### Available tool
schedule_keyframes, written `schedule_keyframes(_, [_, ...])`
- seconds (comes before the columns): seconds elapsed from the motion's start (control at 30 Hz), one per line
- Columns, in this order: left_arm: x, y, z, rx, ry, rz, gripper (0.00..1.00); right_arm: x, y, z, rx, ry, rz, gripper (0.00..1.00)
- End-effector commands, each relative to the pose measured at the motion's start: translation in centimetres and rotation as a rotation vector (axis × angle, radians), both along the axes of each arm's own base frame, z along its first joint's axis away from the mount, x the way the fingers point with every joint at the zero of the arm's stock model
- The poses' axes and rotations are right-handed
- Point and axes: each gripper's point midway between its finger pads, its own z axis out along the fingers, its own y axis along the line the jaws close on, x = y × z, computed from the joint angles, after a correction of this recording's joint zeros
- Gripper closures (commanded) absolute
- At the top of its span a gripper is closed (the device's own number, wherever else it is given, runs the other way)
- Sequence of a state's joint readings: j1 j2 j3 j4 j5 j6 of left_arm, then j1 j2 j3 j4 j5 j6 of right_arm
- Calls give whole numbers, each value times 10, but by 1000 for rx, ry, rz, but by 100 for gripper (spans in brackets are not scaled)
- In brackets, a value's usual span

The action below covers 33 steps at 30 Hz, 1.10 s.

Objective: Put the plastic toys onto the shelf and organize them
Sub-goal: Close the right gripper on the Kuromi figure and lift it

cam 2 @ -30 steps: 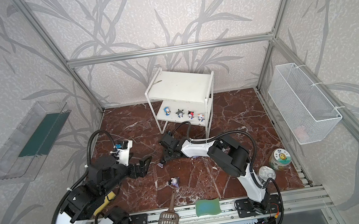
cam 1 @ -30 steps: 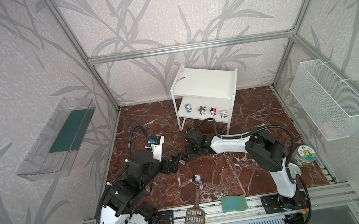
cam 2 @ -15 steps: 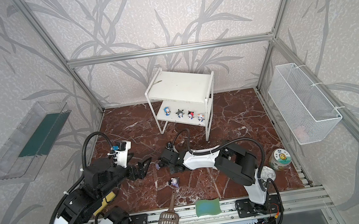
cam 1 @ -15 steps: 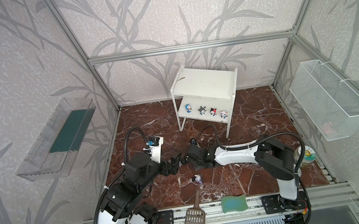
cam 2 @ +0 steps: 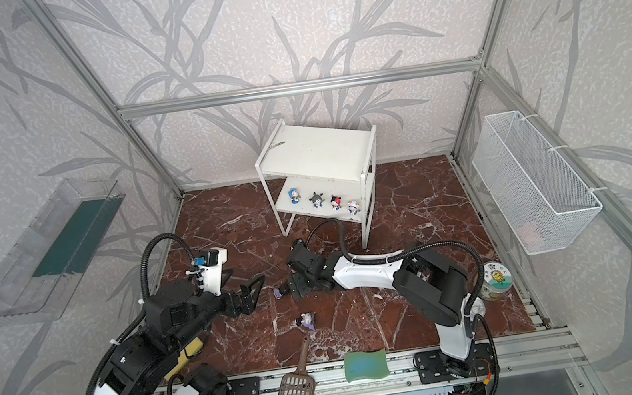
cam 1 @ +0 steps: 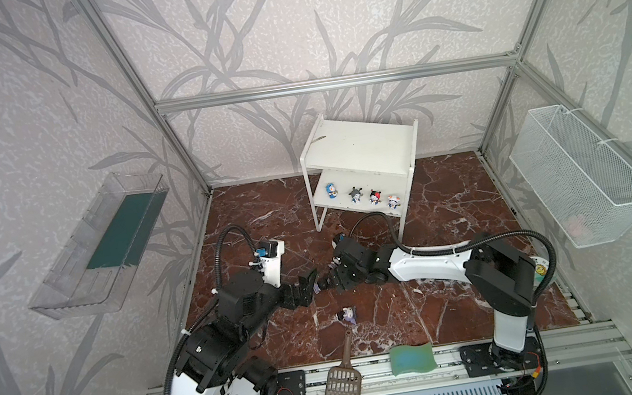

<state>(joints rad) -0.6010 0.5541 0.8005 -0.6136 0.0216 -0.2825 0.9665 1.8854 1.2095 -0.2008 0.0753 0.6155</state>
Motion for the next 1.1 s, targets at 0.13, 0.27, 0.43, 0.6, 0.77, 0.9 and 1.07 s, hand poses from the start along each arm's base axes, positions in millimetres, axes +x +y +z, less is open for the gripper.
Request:
schedule_keyframes(0.13, [5, -3, -15, 45, 51, 2, 1, 12, 16, 7, 100, 102, -137, 24])
schedule_keyframes(0.27, [4, -7, -15, 30, 52, -20, 1, 18, 24, 2, 125, 110, -218, 31])
schedule_keyframes(0.43, [4, -13, -12, 6, 40, -47, 1, 30, 29, -10, 107, 92, -313, 33])
schedule_keyframes(0.6, [1, -17, -6, -19, 25, -70, 1, 36, 24, -24, 94, 82, -387, 35])
schedule_keyframes(0.77, [-2, -11, -2, -24, 3, -53, 1, 42, 22, -38, 59, 71, -425, 42])
schedule_keyframes(0.9, [-2, -6, -3, -11, 4, -33, 1, 48, 28, -45, 32, 68, -424, 42])
schedule_keyframes(1.07, [-2, 0, -2, -3, -6, -10, 1, 49, 23, -56, -14, 56, -446, 48])
